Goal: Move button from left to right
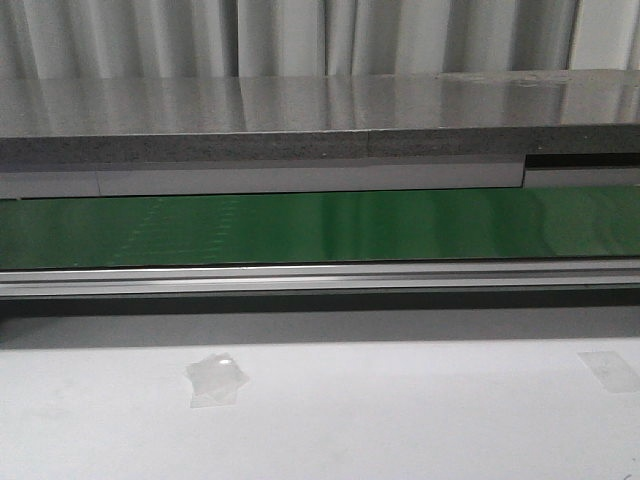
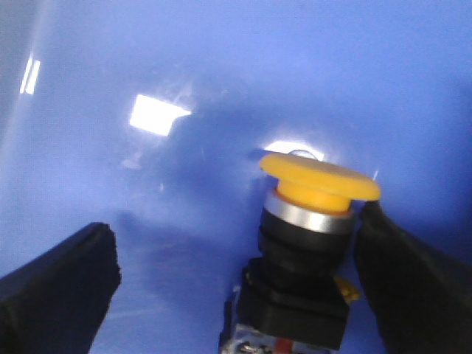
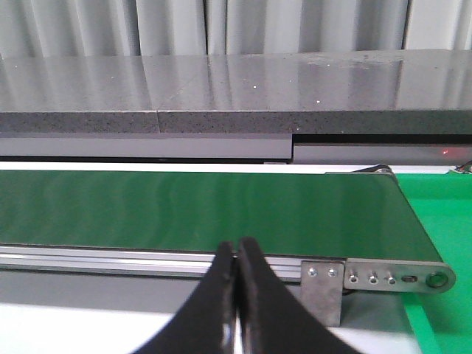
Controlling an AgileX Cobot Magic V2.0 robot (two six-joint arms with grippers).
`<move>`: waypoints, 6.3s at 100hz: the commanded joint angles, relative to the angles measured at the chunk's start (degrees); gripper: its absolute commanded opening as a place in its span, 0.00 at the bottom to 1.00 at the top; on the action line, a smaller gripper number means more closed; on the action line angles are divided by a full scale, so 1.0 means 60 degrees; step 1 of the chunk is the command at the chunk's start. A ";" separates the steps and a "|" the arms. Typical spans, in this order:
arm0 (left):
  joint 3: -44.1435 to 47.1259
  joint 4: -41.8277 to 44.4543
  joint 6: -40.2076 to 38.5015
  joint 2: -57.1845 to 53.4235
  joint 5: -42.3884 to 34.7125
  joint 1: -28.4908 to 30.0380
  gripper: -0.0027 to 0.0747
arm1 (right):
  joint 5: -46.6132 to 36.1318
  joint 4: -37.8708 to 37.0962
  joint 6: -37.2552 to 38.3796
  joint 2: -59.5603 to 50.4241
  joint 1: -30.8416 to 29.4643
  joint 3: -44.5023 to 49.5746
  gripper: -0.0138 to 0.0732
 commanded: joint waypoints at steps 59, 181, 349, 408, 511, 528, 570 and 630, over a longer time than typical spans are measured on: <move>-0.0257 -0.0109 -0.0005 -0.0483 0.0186 0.0009 0.18 | -0.0773 -0.0056 -0.0046 -0.0188 0.0028 -0.0149 0.08; -0.1273 -0.0618 0.0997 -0.1985 0.2467 -0.1726 0.18 | -0.0773 -0.0056 -0.0046 -0.0188 0.0028 -0.0149 0.08; 0.0201 -0.2581 0.2719 -0.6459 0.0477 -0.3711 0.70 | -0.0773 -0.0056 -0.0046 -0.0188 0.0028 -0.0149 0.08; 0.5633 -0.2516 0.2719 -1.2448 -0.3441 -0.4035 0.70 | -0.0773 -0.0056 -0.0046 -0.0188 0.0028 -0.0149 0.08; 0.8031 -0.2702 0.2570 -1.5322 -0.4804 -0.2227 0.53 | -0.0773 -0.0056 -0.0046 -0.0188 0.0028 -0.0149 0.08; 0.8031 -0.2702 0.2570 -1.5322 -0.4804 -0.2227 0.24 | -0.0773 -0.0056 -0.0046 -0.0188 0.0028 -0.0149 0.08; 0.8031 -0.2702 0.2570 -1.5322 -0.4748 -0.2227 0.01 | -0.1386 -0.0058 -0.0046 -0.0188 0.0028 -0.0149 0.08; 0.8031 -0.2702 0.2570 -1.5322 -0.4748 -0.2427 0.01 | 0.0014 -0.0066 -0.0046 0.0007 0.0028 -0.1062 0.08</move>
